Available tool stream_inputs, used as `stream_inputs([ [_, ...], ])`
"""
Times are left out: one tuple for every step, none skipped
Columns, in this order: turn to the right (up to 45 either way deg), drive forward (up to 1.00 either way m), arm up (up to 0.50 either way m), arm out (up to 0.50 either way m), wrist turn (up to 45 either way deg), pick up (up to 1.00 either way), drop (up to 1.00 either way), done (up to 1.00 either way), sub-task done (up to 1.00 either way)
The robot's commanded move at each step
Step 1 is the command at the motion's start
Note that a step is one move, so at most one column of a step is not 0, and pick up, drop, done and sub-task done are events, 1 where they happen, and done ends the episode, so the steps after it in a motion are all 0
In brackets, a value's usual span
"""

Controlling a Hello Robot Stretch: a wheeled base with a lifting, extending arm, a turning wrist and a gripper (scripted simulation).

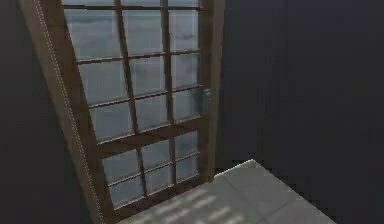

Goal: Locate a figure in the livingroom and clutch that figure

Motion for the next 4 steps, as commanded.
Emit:
stream_inputs([
  [45.0,0.0,0.0,0.0,0.0,0.0,0.0,0.0,0.0],
  [18.0,0.0,0.0,0.0,0.0,0.0,0.0,0.0,0.0],
  [0.0,0.05,0.0,0.0,0.0,0.0,0.0,0.0,0.0],
  [45.0,0.0,0.0,0.0,0.0,0.0,0.0,0.0,0.0],
])
